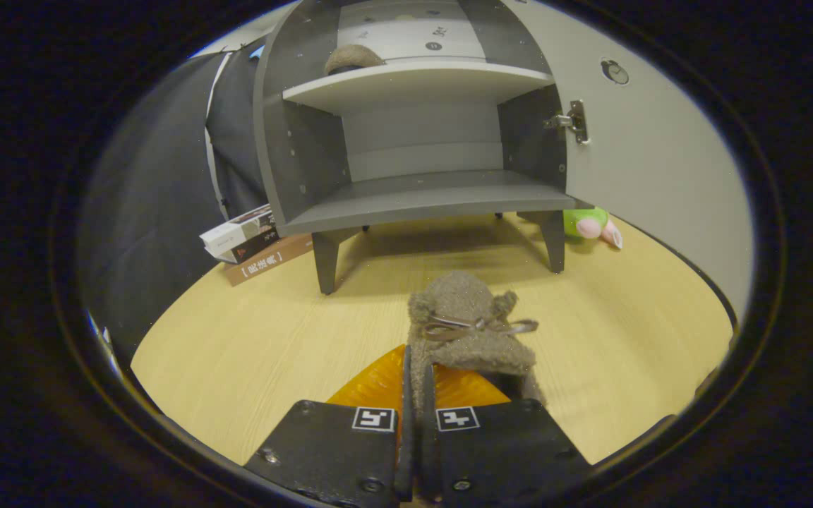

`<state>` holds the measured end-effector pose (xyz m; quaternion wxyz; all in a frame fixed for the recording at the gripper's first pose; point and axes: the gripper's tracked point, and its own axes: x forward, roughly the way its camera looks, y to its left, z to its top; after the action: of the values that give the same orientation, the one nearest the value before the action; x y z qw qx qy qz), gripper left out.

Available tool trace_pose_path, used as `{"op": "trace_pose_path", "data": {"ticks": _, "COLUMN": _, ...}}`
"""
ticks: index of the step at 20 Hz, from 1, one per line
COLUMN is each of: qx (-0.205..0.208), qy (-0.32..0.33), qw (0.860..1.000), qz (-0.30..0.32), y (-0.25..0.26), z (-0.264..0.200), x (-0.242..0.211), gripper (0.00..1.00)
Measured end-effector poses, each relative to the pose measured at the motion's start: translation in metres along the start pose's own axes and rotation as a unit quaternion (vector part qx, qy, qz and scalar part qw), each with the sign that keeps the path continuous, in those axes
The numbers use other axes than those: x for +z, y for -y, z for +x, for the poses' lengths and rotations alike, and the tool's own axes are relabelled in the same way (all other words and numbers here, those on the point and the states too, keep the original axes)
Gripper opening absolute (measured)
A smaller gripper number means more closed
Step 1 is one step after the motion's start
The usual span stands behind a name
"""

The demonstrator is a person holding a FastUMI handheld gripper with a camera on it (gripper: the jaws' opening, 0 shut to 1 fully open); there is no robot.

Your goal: Open the shoe cabinet door, grab the shoes and put them into the shoe cabinet, then close the shoe cabinet door.

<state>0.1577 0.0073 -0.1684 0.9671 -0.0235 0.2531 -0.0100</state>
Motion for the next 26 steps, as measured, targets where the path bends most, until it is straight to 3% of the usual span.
{"op": "trace_pose_path", "data": {"ticks": 7, "qx": 0.012, "qy": 0.071, "qw": 0.997, "qz": -0.039, "y": -0.005, "z": -0.081, "x": 0.05, "gripper": 0.08}}
{"op": "trace_pose_path", "data": {"ticks": 16, "qx": 0.01, "qy": 0.168, "qw": 0.979, "qz": -0.118, "y": -0.025, "z": -0.164, "x": 0.14, "gripper": 0.08}}
{"op": "trace_pose_path", "data": {"ticks": 21, "qx": 0.031, "qy": 0.201, "qw": 0.968, "qz": -0.149, "y": -0.056, "z": -0.197, "x": 0.215, "gripper": 0.08}}
{"op": "trace_pose_path", "data": {"ticks": 26, "qx": 0.02, "qy": 0.219, "qw": 0.962, "qz": -0.161, "y": -0.074, "z": -0.211, "x": 0.303, "gripper": 0.08}}
